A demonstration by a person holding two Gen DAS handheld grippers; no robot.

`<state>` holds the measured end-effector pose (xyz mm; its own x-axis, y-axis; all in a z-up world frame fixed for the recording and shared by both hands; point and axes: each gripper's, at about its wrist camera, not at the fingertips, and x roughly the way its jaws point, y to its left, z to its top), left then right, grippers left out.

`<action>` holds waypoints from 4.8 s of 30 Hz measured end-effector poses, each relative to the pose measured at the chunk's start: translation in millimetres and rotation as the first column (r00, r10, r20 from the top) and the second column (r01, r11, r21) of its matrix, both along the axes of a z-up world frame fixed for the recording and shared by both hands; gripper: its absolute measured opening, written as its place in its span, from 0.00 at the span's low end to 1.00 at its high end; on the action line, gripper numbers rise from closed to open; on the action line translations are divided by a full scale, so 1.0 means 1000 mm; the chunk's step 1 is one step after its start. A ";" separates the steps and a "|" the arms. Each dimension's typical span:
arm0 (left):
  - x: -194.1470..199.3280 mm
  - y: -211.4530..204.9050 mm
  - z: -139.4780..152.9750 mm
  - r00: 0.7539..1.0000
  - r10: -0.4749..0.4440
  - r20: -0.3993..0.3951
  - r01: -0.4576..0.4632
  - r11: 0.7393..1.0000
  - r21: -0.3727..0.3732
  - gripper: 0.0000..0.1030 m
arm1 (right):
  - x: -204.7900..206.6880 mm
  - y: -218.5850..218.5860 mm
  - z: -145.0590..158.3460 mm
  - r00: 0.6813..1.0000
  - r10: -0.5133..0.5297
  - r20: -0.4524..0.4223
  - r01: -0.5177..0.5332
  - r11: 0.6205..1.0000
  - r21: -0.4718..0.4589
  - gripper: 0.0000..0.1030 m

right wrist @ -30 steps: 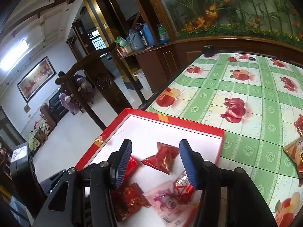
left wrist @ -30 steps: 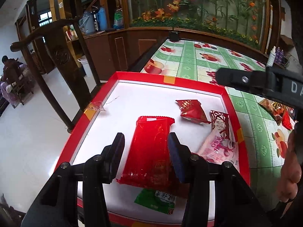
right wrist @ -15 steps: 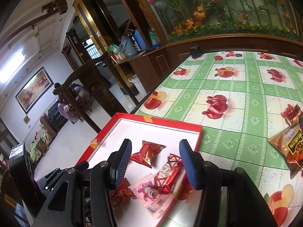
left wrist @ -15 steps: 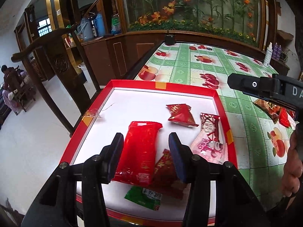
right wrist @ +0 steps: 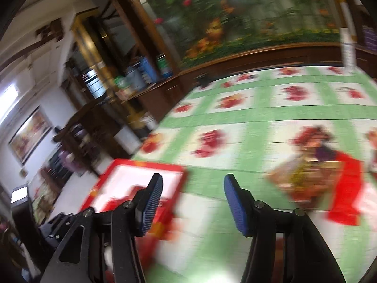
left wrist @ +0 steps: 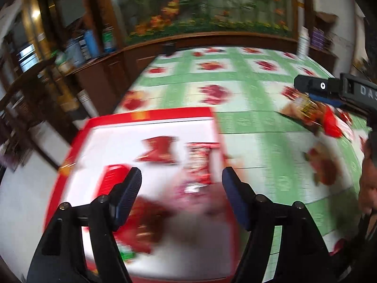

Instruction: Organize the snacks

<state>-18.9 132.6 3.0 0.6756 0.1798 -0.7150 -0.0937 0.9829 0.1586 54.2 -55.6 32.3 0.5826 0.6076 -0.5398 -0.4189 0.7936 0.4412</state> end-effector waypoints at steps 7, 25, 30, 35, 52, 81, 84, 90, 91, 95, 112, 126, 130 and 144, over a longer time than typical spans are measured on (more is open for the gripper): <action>0.042 -0.074 -0.013 0.978 -0.183 -0.101 0.183 0.983 -0.008 0.69 | 0.015 -0.130 -0.028 0.960 -0.276 -0.050 0.273 0.960 -0.062 0.62; 0.180 -0.153 0.004 0.985 -0.161 -0.066 0.154 0.983 -0.101 0.80 | 0.054 -0.232 -0.057 0.858 -0.497 -0.128 0.486 0.867 -0.110 0.69; 0.193 -0.153 -0.020 0.974 -0.178 -0.142 0.151 0.972 -0.180 0.80 | 0.073 -0.217 -0.059 0.900 -0.423 -0.104 0.403 0.899 -0.170 0.76; 0.193 -0.150 -0.046 0.961 -0.189 -0.202 0.138 0.960 -0.242 0.80 | 0.086 -0.200 -0.081 0.896 -0.423 -0.135 0.366 0.876 -0.314 0.71; 0.100 -0.136 -0.047 0.934 -0.325 -0.147 0.302 0.940 -0.158 0.23 | 0.050 -0.184 -0.080 0.915 -0.391 -0.102 0.332 0.871 -0.363 0.42; 0.008 -0.062 -0.010 0.933 -0.359 -0.015 0.329 0.870 -0.366 0.02 | -0.020 -0.108 -0.068 0.977 -0.032 -0.210 0.071 0.982 0.177 0.33; 0.007 -0.066 -0.013 0.922 -0.385 -0.037 0.349 0.869 -0.350 0.02 | -0.021 -0.105 -0.072 0.976 -0.022 -0.214 0.059 0.984 0.171 0.33; -0.015 -0.063 -0.008 0.941 -0.338 -0.023 0.317 0.904 -0.287 0.66 | -0.018 -0.108 -0.078 0.974 -0.040 -0.223 0.075 0.986 0.150 0.33; -0.022 -0.061 -0.005 0.942 -0.334 -0.006 0.319 0.905 -0.279 0.89 | -0.018 -0.109 -0.078 0.973 -0.040 -0.226 0.075 0.986 0.149 0.33; -0.041 -0.059 0.000 0.945 -0.325 0.041 0.321 0.894 -0.314 0.91 | -0.018 -0.106 -0.079 0.974 -0.022 -0.226 0.055 0.989 0.139 0.33; -0.013 -0.108 -0.052 0.914 -0.396 -0.087 0.386 0.916 -0.113 0.55 | -0.019 -0.109 -0.078 0.978 -0.015 -0.210 0.047 0.988 0.148 0.33; -0.029 -0.097 -0.007 0.896 -0.442 0.036 0.441 0.880 -0.174 0.49 | -0.024 -0.110 -0.067 0.988 -0.037 -0.148 0.062 0.985 0.163 0.33; -0.038 -0.068 0.020 0.915 -0.386 0.115 0.401 0.900 -0.171 0.49 | -0.023 -0.089 -0.063 0.989 -0.002 -0.148 0.029 0.983 0.181 0.33; -0.062 0.093 0.034 0.982 0.055 0.181 -0.032 0.991 -0.128 0.49 | -0.007 0.073 -0.033 0.958 0.266 -0.108 -0.238 0.946 0.219 0.33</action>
<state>-80.6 225.2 36.6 0.7912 0.1299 -0.5976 -0.1532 0.9881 0.0118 47.3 17.5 -0.7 0.3266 0.8294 -0.4533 -0.5191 0.5582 0.6473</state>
